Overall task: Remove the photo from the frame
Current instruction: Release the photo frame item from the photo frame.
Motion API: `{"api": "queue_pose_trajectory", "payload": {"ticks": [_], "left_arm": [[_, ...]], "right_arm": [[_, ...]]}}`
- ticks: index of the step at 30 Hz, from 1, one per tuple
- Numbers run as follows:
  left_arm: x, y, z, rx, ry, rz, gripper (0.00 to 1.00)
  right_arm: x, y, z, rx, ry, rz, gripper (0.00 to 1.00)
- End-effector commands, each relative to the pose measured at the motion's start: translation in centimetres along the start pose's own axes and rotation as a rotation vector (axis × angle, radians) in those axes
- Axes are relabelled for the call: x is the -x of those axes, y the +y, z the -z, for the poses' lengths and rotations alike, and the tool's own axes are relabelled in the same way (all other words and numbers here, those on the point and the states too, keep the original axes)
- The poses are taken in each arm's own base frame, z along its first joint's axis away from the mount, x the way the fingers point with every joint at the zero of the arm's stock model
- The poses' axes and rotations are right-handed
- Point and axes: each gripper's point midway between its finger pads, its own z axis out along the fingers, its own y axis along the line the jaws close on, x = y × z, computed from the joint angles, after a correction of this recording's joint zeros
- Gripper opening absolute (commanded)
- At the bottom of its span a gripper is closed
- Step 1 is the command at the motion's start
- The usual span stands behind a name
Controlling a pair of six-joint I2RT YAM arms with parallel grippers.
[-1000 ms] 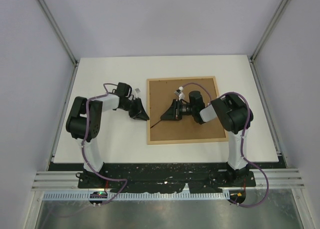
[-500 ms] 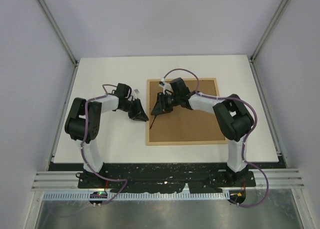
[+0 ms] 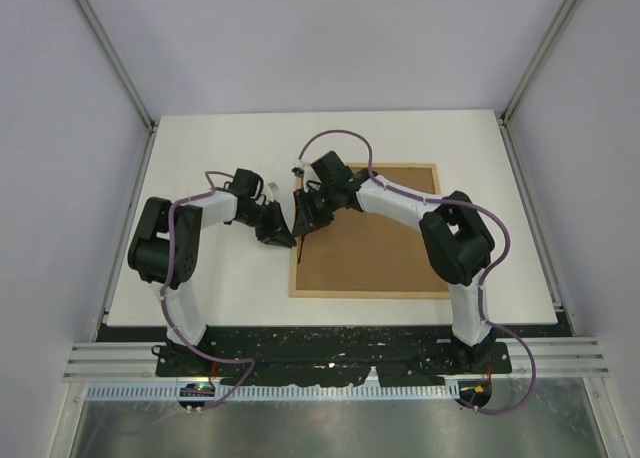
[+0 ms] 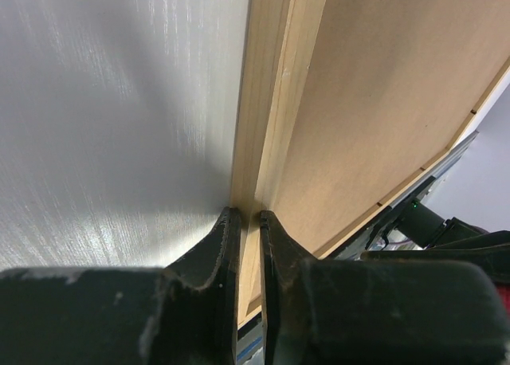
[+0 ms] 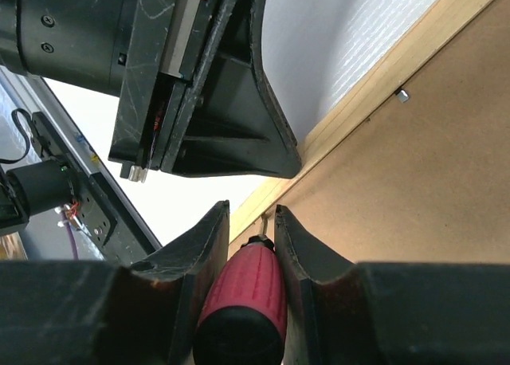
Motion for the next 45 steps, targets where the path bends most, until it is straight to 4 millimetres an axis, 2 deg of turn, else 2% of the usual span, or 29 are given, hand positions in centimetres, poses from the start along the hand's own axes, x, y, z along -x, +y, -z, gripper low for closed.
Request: {"api": "queue_pose_trajectory", "payload": {"ticks": [1, 2, 3, 4, 5, 6, 7, 8, 9, 11, 13, 15, 19, 22, 26, 30, 36, 39, 45], "left_arm": [[1.2, 3.1, -1.4, 0.14, -0.081, -0.041, 0.0], [1.2, 2.9, -1.4, 0.134, -0.082, -0.045, 0.0], [1.4, 2.5, -1.1, 0.122, -0.088, -0.05, 0.0], [1.5, 2.2, -1.0, 0.111, -0.093, -0.056, 0.0], [1.8, 1.8, -0.7, 0.094, -0.099, -0.062, 0.02], [1.9, 1.4, -0.6, 0.076, -0.102, -0.065, 0.05], [2.0, 1.0, -0.4, 0.052, -0.104, -0.066, 0.11], [2.0, 0.6, -0.2, 0.035, -0.105, -0.07, 0.13], [2.1, 0.3, -0.1, 0.014, -0.108, -0.071, 0.21], [2.2, -0.2, 0.0, -0.014, -0.106, -0.076, 0.34], [2.5, -0.7, 0.0, -0.037, -0.096, -0.083, 0.44], [3.0, -1.6, 0.1, -0.07, -0.087, -0.092, 0.48], [4.3, -2.4, 0.2, -0.078, -0.086, -0.12, 0.51], [4.7, -1.7, -0.4, -0.046, -0.07, -0.107, 0.48], [4.3, -0.6, -1.3, -0.02, -0.035, -0.067, 0.37], [3.7, -0.5, -1.7, -0.03, -0.019, -0.051, 0.26], [2.5, -0.8, -2.1, -0.039, 0.007, -0.038, 0.26], [2.0, -1.1, -2.2, -0.038, 0.014, -0.033, 0.32], [2.0, -1.1, -2.4, -0.038, 0.016, -0.02, 0.28]], "right_arm": [[0.6, 8.0, 2.7, 0.266, 0.072, -0.031, 0.08], [2.1, 7.1, 3.6, 0.27, 0.036, -0.04, 0.08], [2.6, 7.2, 4.2, 0.306, 0.028, -0.042, 0.08], [4.4, 5.7, 5.3, 0.322, -0.018, -0.068, 0.08], [4.8, 5.6, 6.1, 0.371, -0.018, -0.08, 0.08], [6.2, 3.9, 7.3, 0.377, -0.06, -0.119, 0.08], [6.7, 3.9, 8.3, 0.428, -0.074, -0.109, 0.08], [7.8, 2.2, 9.3, 0.439, -0.126, -0.118, 0.08], [8.5, 1.8, 10.4, 0.455, -0.163, -0.11, 0.08], [9.8, -0.6, 11.5, 0.462, -0.266, -0.09, 0.08], [11.0, -4.1, 12.1, 0.426, -0.337, -0.113, 0.08], [11.7, -7.2, 11.8, 0.384, -0.394, -0.156, 0.08], [12.0, -11.3, 10.3, 0.335, -0.432, -0.227, 0.08], [12.2, -12.3, 9.4, 0.323, -0.455, -0.242, 0.08], [12.1, -12.9, 7.6, 0.331, -0.445, -0.255, 0.08], [11.4, -12.3, 5.7, 0.352, -0.425, -0.243, 0.08], [10.5, -12.5, 3.2, 0.347, -0.39, -0.238, 0.08], [10.4, -12.8, 2.7, 0.333, -0.384, -0.233, 0.08], [9.7, -13.4, 1.9, 0.322, -0.366, -0.218, 0.08]]}}
